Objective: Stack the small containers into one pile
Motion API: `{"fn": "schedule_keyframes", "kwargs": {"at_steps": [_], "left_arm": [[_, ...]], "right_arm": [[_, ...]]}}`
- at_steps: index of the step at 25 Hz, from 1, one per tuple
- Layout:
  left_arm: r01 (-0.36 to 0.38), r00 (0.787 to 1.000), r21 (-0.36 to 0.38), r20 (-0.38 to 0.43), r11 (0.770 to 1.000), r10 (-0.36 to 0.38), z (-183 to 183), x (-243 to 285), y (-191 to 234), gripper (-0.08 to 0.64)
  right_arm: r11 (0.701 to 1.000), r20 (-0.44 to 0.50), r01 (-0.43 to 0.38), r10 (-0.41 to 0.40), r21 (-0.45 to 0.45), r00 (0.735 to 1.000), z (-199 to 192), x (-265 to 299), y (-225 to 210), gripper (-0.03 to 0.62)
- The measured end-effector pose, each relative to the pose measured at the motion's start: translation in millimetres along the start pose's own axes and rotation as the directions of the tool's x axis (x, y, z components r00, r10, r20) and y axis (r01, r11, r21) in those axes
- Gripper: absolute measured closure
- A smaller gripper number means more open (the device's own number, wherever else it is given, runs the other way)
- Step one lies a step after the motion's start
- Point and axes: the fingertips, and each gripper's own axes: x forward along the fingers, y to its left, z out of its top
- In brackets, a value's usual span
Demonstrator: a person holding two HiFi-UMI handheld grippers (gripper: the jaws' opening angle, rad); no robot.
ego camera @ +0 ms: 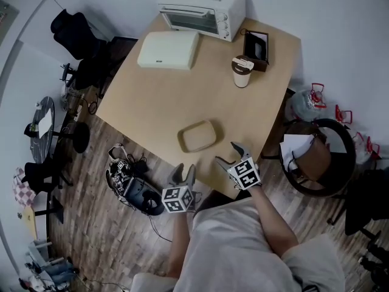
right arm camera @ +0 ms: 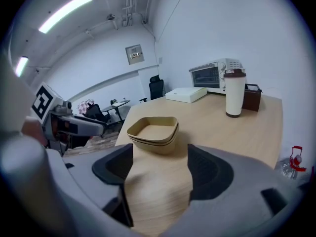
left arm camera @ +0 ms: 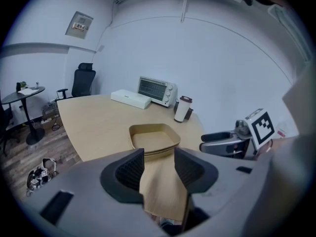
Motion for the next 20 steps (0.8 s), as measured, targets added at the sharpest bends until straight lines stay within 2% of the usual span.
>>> {"fn": "schedule_keyframes", "kwargs": {"at_steps": [3,8,14,20], "left_arm": [[0.012,1.0,0.023,-0.005,1.0,-0.012,1.9,-10.3,-5.7,0.382],[0.02,1.0,0.018,0.014,1.0,-0.02,1.7,-38.1,-9.5,0.382],[0.028,0.999,-0.014,0.033,0.999,-0.028,-15.1,-57.0,-1.5,0.382],[0.025,0.998,-0.01,0.058,1.0,-0.024,-24.3,-74.8,1.3,0.382]], "right_arm": [[0.999,0.017,0.043,-0.043,0.034,0.999,2.6,-15.3,3.1,0.247],[0.993,0.037,0.091,-0.094,0.077,0.995,-0.9,-38.4,28.6,0.247],[0.991,0.033,0.123,-0.125,0.056,0.992,-19.3,-49.3,55.6,0.258],[0.989,0.037,0.135,-0.137,0.052,0.99,-36.8,-54.6,69.9,0.282]]}}
